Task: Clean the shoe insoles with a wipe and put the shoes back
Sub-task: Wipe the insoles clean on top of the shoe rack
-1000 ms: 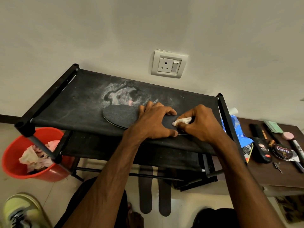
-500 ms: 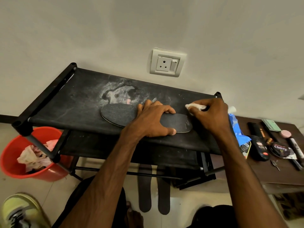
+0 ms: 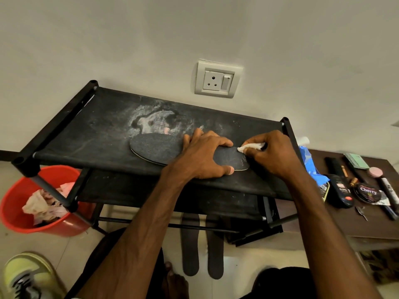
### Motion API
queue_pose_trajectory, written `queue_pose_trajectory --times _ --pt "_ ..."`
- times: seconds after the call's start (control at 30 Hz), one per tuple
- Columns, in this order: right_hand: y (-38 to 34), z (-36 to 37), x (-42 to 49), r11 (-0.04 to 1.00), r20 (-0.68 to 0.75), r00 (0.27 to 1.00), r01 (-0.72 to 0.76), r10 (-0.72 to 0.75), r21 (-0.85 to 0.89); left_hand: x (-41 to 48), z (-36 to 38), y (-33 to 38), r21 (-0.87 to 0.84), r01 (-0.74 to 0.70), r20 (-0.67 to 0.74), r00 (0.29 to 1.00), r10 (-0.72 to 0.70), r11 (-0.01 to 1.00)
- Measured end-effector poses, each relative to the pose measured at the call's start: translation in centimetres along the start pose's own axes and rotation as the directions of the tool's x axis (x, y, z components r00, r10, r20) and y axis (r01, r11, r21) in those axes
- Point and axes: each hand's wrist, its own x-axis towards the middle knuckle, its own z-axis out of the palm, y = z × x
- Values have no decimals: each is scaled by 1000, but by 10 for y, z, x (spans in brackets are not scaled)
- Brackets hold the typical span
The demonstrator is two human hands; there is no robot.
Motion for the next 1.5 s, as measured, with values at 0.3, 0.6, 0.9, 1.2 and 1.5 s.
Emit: queue_pose_trajectory --times 0.3,0.6,0.9,1.2,1.5 --pt "0 -17 -15 995 260 963 86 -69 -55 2 1 -1 7 -7 4 1000 7 1000" --pt "0 3 6 998 -15 998 -61 61 -9 1 1 -3 5 -14 12 1000 14 1000" --pt "0 -8 -7 997 202 977 68 -71 23 2 1 -1 2 4 12 1000 -4 1000" --pt "7 1 4 999 49 998 -49 48 10 1 1 -2 4 0 23 1000 0 1000" --pt "6 -9 -6 1000 167 986 21 -19 -8 1 4 -3 -1 4 -2 1000 -4 1000"
